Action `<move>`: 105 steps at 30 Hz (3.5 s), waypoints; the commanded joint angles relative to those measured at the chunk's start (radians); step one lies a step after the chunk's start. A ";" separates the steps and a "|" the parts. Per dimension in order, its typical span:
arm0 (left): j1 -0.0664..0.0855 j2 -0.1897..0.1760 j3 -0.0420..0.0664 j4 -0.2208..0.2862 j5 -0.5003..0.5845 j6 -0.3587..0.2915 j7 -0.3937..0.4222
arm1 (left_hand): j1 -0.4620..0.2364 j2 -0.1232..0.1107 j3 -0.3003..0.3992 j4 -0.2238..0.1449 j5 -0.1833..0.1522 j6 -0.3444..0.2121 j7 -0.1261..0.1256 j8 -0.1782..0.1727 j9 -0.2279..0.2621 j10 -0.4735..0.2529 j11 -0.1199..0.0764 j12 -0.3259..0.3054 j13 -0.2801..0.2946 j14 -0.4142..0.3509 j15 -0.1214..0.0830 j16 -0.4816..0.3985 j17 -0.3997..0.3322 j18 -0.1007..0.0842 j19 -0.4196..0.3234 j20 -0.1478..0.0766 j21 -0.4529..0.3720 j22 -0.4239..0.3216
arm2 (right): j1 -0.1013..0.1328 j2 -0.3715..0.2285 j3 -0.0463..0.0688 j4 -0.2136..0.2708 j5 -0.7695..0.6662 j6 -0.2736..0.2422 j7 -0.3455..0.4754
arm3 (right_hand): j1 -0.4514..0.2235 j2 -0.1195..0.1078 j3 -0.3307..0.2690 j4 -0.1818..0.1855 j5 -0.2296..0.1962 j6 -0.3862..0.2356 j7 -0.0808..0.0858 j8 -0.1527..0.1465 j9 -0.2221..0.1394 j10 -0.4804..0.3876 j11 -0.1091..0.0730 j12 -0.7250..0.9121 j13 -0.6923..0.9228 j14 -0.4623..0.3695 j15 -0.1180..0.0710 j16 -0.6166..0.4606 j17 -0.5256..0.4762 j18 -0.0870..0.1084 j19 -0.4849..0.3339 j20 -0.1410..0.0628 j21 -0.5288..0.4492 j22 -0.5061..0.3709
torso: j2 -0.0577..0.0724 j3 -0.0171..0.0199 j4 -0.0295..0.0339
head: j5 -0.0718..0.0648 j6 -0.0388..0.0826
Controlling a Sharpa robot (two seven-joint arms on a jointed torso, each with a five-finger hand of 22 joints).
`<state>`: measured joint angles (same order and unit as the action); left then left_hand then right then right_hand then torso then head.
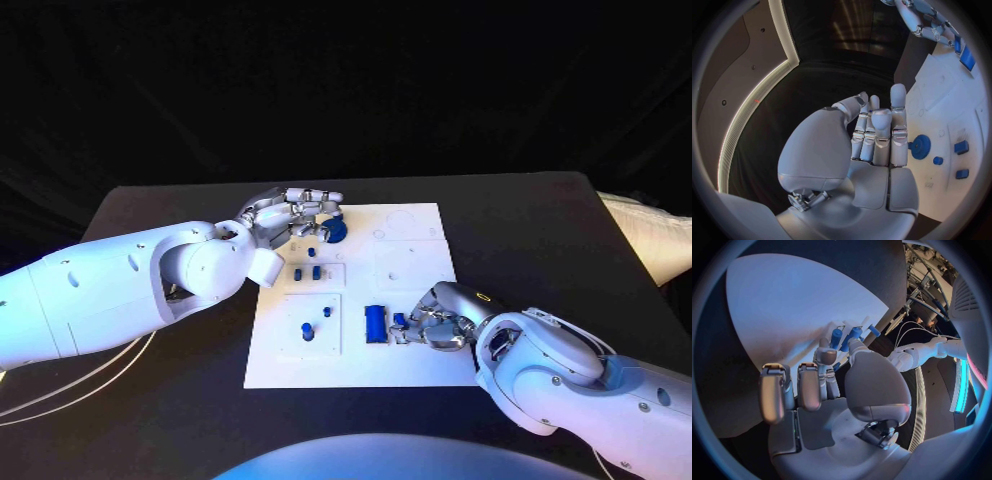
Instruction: Assemble the parts on the task board
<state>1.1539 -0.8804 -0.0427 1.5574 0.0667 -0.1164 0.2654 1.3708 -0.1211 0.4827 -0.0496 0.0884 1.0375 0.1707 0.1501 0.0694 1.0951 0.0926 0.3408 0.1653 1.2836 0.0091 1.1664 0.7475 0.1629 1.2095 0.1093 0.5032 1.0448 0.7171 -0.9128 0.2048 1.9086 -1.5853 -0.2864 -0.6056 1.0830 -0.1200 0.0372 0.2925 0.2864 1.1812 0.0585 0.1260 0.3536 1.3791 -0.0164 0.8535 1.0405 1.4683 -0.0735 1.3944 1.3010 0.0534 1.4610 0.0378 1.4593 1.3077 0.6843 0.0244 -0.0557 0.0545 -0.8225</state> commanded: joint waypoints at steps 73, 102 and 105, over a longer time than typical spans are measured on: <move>0.000 0.005 0.000 -0.007 -0.007 0.028 -0.021 | -0.010 0.003 -0.007 0.000 0.005 -0.008 -0.001 0.005 0.000 -0.009 -0.001 0.006 -0.002 0.010 0.000 0.011 0.001 0.020 0.011 0.000 -0.004 -0.002 | -0.009 0.007 0.000 -0.019 -0.036 0.036 0.016 | 0.151 0.073 -0.087 -0.035 -0.078 0.012 0.001 -0.017 0.001 0.014 0.000 -0.014 0.027 0.056 -0.005 0.004 0.011 -0.013 0.005 -0.003 0.007 0.126 | 0.001 0.0017 0.0014 | -0.007 -0.002; 0.000 0.008 0.000 -0.010 -0.008 0.029 -0.022 | -0.010 0.003 -0.007 0.000 0.005 -0.008 -0.001 0.005 0.000 -0.010 -0.001 0.006 -0.002 0.010 0.000 0.012 0.002 0.020 0.012 0.000 -0.004 -0.002 | -0.009 -0.002 0.001 -0.008 0.004 -0.042 0.061 | 0.079 0.103 -0.203 -0.001 -0.159 0.014 0.001 -0.022 0.003 0.016 0.001 -0.028 0.035 0.056 -0.005 0.000 0.008 -0.012 0.004 -0.002 0.004 0.124 | 0.000 0.0007 0.0005 | -0.007 -0.005; -0.001 0.008 0.000 -0.010 -0.008 0.029 -0.022 | -0.010 0.003 -0.007 0.000 0.005 -0.008 -0.001 0.005 0.000 -0.010 -0.001 0.006 -0.002 0.010 0.000 0.012 0.002 0.020 0.012 0.000 -0.004 -0.002 | -0.009 -0.011 0.001 -0.001 0.001 -0.035 0.059 | 0.079 0.102 -0.206 -0.002 -0.160 0.013 0.001 -0.022 0.003 0.016 0.001 -0.030 0.035 0.056 -0.005 -0.001 0.008 -0.012 0.003 -0.002 0.003 0.124 | 0.000 0.0003 -0.0005 | -0.004 -0.005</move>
<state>1.1534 -0.8740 -0.0430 1.5458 0.0619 -0.1058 0.2402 1.3708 -0.1212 0.4827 -0.0497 0.0884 1.0375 0.1707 0.1500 0.0694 1.0917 0.0891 0.3407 0.1648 1.2870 0.0056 1.1747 0.7475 0.1630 1.2168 0.1091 0.5033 1.0444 0.7095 -0.9208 0.2057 1.9030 -1.5813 -0.3190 -0.5549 1.1725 -0.0173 -0.1618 0.2920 0.1329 1.1927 0.0541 0.1039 0.3551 1.3892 -0.0131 0.8302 1.0758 1.4682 -0.0734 1.3942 1.3077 0.0534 1.4609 0.0379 1.4639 1.3076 0.6836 0.0245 -0.0551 0.0478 -0.8276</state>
